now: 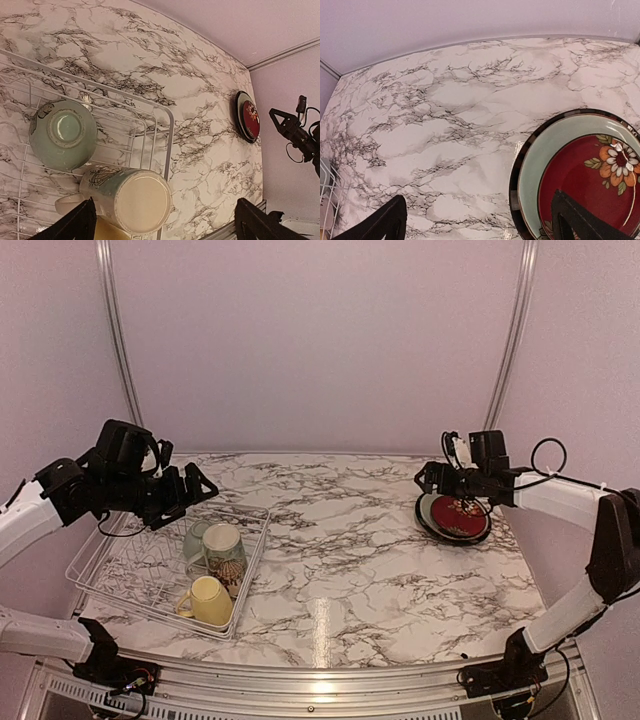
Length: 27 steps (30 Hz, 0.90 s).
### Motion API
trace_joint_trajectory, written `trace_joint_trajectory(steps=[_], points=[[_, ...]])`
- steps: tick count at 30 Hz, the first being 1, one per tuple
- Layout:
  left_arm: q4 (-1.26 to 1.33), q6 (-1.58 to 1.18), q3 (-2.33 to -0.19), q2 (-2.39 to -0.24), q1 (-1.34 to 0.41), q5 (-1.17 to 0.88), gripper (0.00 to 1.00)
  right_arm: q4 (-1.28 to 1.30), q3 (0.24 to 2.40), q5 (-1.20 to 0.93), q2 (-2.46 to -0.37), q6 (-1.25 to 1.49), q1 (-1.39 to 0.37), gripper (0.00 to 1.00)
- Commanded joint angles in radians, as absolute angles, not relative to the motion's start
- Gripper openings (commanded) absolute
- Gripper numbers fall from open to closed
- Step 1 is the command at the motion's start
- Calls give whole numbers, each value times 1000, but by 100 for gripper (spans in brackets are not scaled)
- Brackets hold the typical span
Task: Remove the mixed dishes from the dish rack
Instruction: Grab the cup from the dish rack.
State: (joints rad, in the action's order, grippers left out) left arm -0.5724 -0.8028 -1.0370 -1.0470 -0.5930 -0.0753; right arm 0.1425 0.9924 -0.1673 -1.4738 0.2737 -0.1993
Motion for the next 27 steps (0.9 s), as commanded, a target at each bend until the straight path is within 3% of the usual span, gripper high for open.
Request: trace_joint_trajectory(steps=[1, 18, 27], points=[[-762, -738, -1135, -1109, -648, 103, 99, 102, 1050, -177, -1490, 255, -257, 96], [-1048, -724, -1365, -1397, -868, 424, 99, 55, 1068, -216, -1505, 249, -333, 95], [-1042, -675, -1397, -1532, -876, 368, 99, 39, 1048, -214, -1487, 251, -333, 95]])
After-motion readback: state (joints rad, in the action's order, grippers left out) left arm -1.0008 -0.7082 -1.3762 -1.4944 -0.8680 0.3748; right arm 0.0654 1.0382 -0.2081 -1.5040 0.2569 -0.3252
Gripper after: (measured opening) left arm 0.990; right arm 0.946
